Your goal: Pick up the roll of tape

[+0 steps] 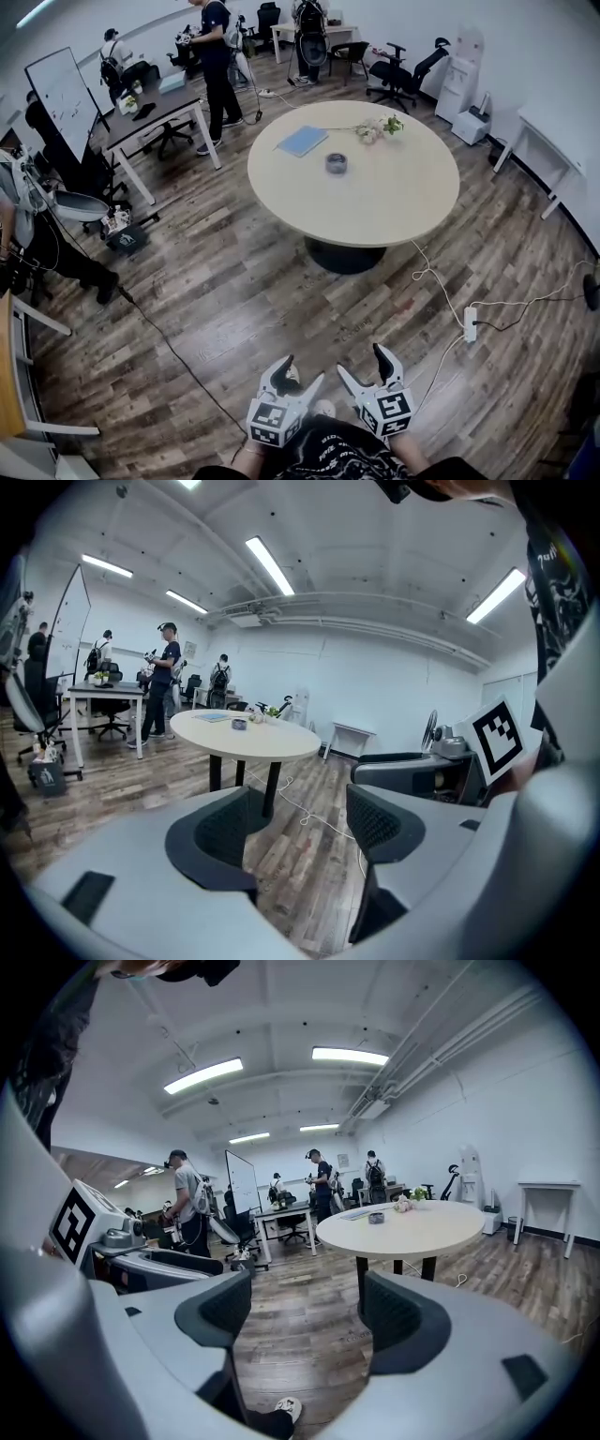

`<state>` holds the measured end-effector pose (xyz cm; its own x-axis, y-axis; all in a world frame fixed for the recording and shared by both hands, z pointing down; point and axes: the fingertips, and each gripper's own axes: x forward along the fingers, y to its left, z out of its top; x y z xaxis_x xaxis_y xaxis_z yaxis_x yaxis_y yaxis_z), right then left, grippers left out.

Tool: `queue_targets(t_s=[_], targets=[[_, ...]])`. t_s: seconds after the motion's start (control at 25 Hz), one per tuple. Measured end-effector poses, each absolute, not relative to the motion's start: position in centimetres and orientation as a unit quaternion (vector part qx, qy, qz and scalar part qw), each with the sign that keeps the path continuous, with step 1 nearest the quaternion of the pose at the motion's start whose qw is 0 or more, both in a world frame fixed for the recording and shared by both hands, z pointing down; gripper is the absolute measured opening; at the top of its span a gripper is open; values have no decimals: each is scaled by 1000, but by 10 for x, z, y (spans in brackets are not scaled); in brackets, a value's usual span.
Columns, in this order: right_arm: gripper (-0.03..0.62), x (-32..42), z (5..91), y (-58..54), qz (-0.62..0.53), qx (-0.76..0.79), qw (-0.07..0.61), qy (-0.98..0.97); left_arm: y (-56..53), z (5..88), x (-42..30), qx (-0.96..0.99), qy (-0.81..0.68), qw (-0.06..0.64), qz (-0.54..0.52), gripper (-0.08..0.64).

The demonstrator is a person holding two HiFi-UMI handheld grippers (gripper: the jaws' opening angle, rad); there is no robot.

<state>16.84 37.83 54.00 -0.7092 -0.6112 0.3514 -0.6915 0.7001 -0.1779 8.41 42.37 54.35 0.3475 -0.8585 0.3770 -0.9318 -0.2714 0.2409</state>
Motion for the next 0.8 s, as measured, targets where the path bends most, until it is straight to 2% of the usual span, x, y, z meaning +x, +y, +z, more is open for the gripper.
queue_targets(t_s=[0.12, 0.32, 0.8], targets=[[367, 165, 545, 368, 154, 366, 135, -908, 410, 550, 85, 800, -551, 223, 83, 325], [367, 150, 547, 331, 152, 386, 138, -899, 364, 554, 75, 823, -522, 199, 98, 325], [367, 65, 539, 231, 146, 434, 137, -878, 244, 538, -8, 858, -468, 188, 92, 325]])
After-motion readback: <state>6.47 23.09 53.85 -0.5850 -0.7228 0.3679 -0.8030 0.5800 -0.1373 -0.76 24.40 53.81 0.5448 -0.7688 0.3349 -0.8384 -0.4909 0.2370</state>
